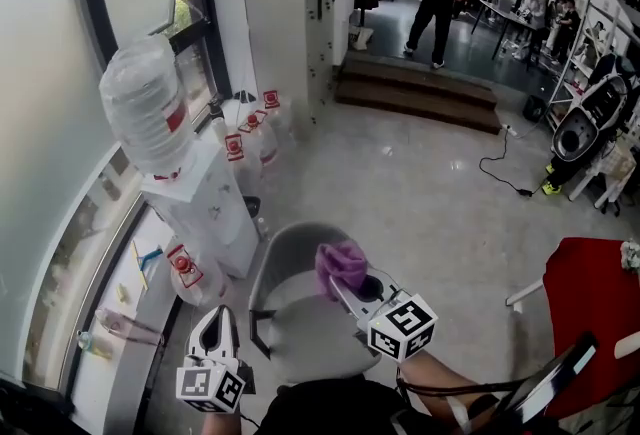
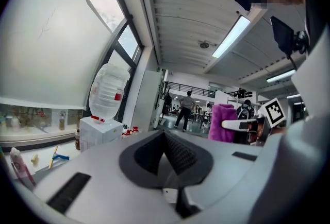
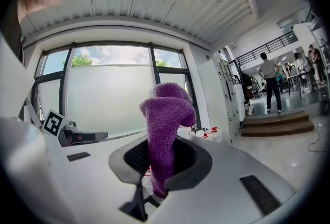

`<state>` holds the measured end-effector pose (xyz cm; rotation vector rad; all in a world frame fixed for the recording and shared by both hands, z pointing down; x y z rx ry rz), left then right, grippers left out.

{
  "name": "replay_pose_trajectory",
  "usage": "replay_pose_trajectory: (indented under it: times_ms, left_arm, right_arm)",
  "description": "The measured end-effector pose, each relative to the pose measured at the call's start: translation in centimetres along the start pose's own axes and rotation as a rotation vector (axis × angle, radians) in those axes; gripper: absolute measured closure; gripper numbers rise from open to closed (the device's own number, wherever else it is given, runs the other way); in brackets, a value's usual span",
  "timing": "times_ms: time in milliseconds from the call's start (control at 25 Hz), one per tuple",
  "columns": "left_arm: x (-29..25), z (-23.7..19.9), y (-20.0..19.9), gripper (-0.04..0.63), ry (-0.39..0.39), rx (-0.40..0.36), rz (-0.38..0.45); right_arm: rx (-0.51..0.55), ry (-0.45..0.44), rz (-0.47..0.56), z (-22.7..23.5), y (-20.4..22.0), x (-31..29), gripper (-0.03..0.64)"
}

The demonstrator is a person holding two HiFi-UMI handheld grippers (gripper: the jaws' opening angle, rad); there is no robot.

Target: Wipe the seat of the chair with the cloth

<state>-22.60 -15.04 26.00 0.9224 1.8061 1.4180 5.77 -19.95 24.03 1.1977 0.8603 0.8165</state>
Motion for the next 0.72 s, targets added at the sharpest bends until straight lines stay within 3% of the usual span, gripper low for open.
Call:
replay_pose_trajectory:
  times_ms: [720]
  left_arm:
    - [-0.38,-0.9,-0.12,0.589,-0.016,-0.006,0.018]
  right_arm:
    - [0.002,-0.004,0.018,-0.09,0.01,-0.81,0.551]
Point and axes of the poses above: the fingertips, and each gripper's own axes: x backward along the fingers, z to its right, y out of its underside, the point moved 7 cm from there along x, backward along the fingers, and after that the axes turned 13 degrees about y, right-handed, at the moved point
